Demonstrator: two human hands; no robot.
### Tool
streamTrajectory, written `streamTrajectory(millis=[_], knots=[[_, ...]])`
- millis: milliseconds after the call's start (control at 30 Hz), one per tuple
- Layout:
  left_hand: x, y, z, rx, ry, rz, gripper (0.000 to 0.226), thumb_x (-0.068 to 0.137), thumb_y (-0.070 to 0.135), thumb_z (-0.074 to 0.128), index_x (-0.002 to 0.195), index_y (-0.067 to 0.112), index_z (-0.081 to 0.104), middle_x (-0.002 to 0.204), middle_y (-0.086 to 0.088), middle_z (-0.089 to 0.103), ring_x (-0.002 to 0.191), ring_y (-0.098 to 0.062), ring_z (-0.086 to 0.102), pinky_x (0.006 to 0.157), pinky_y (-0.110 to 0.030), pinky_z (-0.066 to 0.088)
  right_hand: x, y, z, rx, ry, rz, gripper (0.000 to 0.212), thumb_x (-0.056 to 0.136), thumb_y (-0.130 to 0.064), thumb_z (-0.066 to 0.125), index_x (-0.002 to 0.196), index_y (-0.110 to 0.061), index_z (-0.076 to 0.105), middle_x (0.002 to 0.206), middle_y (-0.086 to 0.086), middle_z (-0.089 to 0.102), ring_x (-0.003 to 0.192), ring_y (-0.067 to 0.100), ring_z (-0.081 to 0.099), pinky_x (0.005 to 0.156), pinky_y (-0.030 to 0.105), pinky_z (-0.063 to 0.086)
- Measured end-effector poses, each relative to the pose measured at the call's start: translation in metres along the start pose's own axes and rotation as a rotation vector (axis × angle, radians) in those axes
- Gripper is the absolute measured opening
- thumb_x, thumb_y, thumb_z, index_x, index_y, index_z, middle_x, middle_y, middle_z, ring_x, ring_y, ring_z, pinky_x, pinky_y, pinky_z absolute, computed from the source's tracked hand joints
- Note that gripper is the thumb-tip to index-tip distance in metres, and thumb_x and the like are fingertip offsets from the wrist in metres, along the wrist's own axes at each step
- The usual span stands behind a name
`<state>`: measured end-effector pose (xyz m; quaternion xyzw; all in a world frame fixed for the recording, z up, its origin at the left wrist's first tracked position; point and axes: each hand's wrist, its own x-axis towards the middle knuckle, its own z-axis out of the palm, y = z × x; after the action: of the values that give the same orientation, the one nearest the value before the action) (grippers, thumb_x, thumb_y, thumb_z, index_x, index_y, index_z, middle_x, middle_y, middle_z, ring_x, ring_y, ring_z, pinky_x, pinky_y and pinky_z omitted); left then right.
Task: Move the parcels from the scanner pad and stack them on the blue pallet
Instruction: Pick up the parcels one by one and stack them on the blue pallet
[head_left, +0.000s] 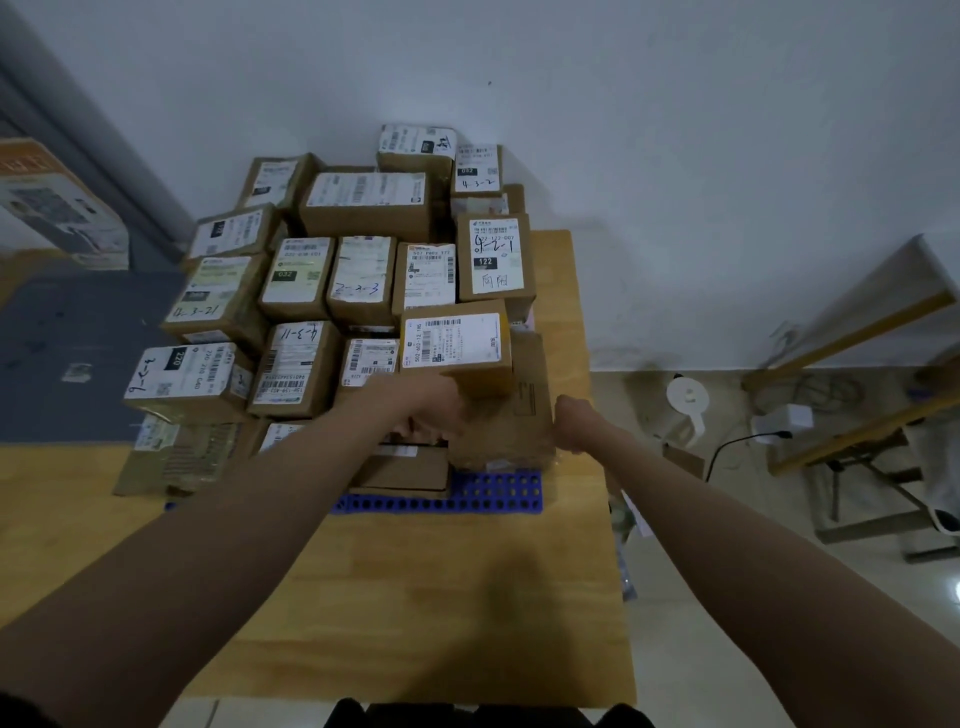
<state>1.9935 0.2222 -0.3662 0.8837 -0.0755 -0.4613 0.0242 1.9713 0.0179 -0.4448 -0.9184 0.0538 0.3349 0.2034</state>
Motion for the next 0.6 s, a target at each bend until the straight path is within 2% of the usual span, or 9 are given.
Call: streamTrajectory(millis=[67,167,200,267,333,433,533,600], knots=[[-0.009,0.003,-0.029,-0.064,-0.001,0.005,0.017,0.090,0.031,0.061,0.090,0.016,0.069,0.088,-0.003,0.072,0.078,-0.017,0.070,0.065,-0.028,0.060,0.003,-0.003,-0.012,0.031,0.032,0.005,0.038,0.098,-0.020,0.055,0.129,0.000,0.047,0.127,0.018,0.055,0.111,0.033,0.060,0.090,0.038,0.054],[-0.019,0.008,-0.071,-0.057,0.165,0.048,0.022,0.090,0.031,0.063,0.096,0.010,0.067,0.092,-0.006,0.070,0.080,-0.019,0.070,0.059,-0.025,0.056,0.011,-0.012,-0.032,0.046,0.114,-0.005,0.044,0.097,-0.017,0.056,0.136,-0.001,0.042,0.132,0.019,0.053,0.115,0.032,0.057,0.089,0.037,0.052],[-0.020,0.008,-0.081,-0.017,0.237,0.054,0.028,0.089,0.032,0.066,0.104,0.009,0.065,0.100,-0.007,0.068,0.085,-0.022,0.069,0.063,-0.026,0.056,0.014,-0.016,-0.040,0.067,0.154,-0.017,0.045,0.096,-0.016,0.056,0.137,-0.002,0.041,0.133,0.019,0.052,0.117,0.032,0.055,0.086,0.035,0.050],[-0.017,0.010,-0.090,0.088,0.337,0.049,0.054,0.082,0.036,0.073,0.126,0.011,0.053,0.123,-0.009,0.056,0.105,-0.026,0.060,0.082,-0.035,0.053,0.019,-0.025,-0.056,0.122,0.215,-0.060,0.046,0.095,-0.014,0.057,0.136,-0.002,0.041,0.133,0.018,0.052,0.118,0.032,0.054,0.083,0.033,0.047],[-0.010,0.009,-0.090,0.111,0.333,0.017,0.085,0.075,0.038,0.080,0.144,0.018,0.034,0.142,-0.008,0.037,0.126,-0.031,0.046,0.100,-0.048,0.044,0.021,-0.037,-0.071,0.180,0.228,-0.097,0.041,0.094,-0.014,0.056,0.132,0.000,0.047,0.129,0.018,0.055,0.114,0.032,0.057,0.088,0.037,0.051],[0.002,0.005,-0.081,0.137,0.275,-0.028,0.104,0.070,0.038,0.084,0.151,0.022,0.021,0.153,-0.005,0.021,0.137,-0.033,0.035,0.105,-0.055,0.039,0.024,-0.052,-0.079,0.194,0.112,-0.127,0.027,0.094,-0.012,0.052,0.116,0.003,0.060,0.115,0.020,0.064,0.099,0.029,0.063,0.091,0.040,0.054],[0.012,0.001,-0.076,0.159,0.281,-0.037,0.106,0.067,0.031,0.086,0.150,0.021,0.021,0.151,-0.007,0.021,0.133,-0.033,0.038,0.102,-0.053,0.042,0.029,-0.062,-0.073,0.248,-0.015,-0.114,0.017,0.093,-0.007,0.054,0.105,0.000,0.063,0.093,0.014,0.071,0.078,0.021,0.070,0.076,0.032,0.060],[0.015,-0.001,-0.078,0.150,0.284,-0.048,0.105,0.066,0.028,0.087,0.149,0.020,0.022,0.148,-0.007,0.022,0.130,-0.034,0.041,0.099,-0.052,0.044,0.033,-0.067,-0.070,0.303,-0.070,-0.078,0.013,0.094,-0.007,0.056,0.105,-0.002,0.060,0.090,0.013,0.072,0.069,0.016,0.070,0.069,0.030,0.060]])
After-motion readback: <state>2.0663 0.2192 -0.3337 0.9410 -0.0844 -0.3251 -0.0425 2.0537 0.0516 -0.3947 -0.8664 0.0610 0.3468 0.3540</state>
